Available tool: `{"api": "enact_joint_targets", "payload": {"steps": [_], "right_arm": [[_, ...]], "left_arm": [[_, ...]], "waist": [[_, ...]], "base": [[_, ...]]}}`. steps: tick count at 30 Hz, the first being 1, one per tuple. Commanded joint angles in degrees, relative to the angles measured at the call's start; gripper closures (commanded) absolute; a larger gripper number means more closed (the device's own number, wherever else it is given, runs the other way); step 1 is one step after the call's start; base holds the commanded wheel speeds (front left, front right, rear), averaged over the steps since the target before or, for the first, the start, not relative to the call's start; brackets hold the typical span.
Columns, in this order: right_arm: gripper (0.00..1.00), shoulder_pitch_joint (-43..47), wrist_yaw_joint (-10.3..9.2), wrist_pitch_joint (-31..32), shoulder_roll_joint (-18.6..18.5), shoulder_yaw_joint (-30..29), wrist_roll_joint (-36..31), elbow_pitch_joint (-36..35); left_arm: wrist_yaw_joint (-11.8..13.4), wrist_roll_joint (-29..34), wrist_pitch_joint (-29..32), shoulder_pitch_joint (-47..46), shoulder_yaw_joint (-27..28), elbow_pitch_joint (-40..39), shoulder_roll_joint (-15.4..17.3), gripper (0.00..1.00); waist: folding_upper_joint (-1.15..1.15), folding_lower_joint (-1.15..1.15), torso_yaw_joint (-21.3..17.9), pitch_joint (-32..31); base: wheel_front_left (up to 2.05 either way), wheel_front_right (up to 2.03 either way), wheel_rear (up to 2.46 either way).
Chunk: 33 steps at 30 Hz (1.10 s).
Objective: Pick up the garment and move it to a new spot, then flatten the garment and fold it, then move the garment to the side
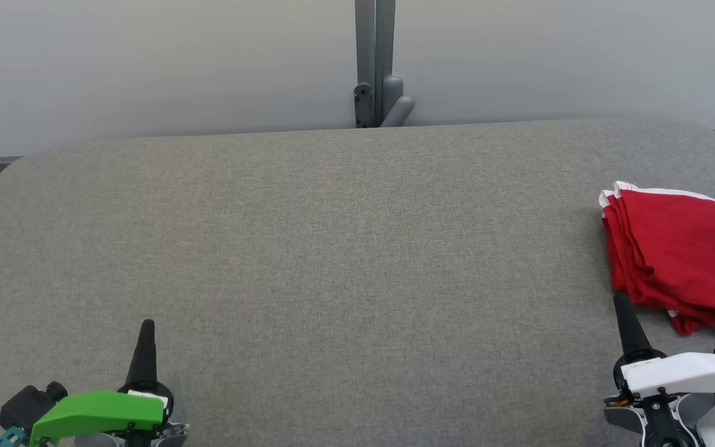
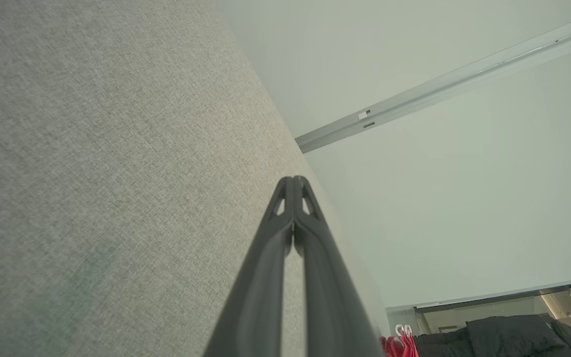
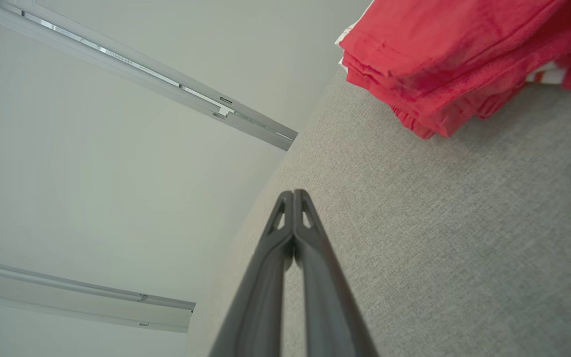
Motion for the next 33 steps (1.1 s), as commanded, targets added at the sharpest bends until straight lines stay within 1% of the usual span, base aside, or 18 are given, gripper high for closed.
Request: {"api": "enact_joint_targets", "payload": {"steps": [1,15,33], "right_arm": [[1.00,-1.41,0.04,0.32,-0.35,-0.16,1.55,-0.31],[1.00,-2.50,0.03,2.47,-0.43,-0.21,10.74,0.28],[1.00,-3.61,0.03,4.81,-0.52,-0.27,20.26,0.87]], "left_arm": [[-0.28,-1.07,0.21,-1.67,0.47,-0.54,0.19,1.00],[-0.61,-8.57,2.35,-2.78,1.56,-0.74,0.22,1.00],[-0.83,-16.45,4.53,-3.90,2.81,-0.99,0.25,1.00]], "waist": [[0.00,0.00,-0.03,0.01],[0.00,0.00,-0.46,0.12],[0.00,0.00,-0.97,0.24]], "base": [[0.00,0.00,0.00],[0.00,0.00,0.00],[0.00,0.00,0.00]]}}
